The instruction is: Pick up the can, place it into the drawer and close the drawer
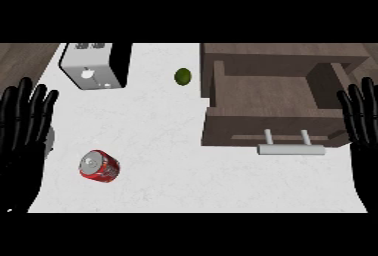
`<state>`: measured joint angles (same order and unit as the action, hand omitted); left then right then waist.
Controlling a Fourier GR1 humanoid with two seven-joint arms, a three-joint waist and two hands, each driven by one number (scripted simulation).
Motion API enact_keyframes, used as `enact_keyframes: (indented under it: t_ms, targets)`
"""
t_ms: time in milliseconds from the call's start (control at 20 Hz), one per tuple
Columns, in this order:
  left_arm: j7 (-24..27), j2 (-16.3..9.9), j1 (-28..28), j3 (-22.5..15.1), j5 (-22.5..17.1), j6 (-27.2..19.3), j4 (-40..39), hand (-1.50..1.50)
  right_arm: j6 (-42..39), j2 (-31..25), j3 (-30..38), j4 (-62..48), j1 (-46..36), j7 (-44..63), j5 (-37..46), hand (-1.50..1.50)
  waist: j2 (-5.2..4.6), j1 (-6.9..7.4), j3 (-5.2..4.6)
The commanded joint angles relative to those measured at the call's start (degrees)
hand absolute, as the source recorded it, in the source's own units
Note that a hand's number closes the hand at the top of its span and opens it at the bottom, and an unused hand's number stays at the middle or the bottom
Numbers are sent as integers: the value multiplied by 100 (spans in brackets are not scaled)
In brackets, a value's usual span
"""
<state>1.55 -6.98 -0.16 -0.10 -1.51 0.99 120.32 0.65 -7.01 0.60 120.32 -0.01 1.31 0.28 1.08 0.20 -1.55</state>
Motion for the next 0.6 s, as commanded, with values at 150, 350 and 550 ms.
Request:
enact_keyframes:
  t_ms: [150,350,550]
  targets:
    - [255,-611,135,-635,-1871,2105,207,-150,70,19,-18,142,-122,53,78,-150,-86,-66,130]
    - [-364,-1653,662,-861,-2163,3192,-276,-150,278,175,-36,-335,230,831,105,-150,-173,-37,133]
    - [-286,-2601,879,-33,-3256,4184,-557,-150,342,77,165,-151,144,1288,8,-150,-118,8,146]
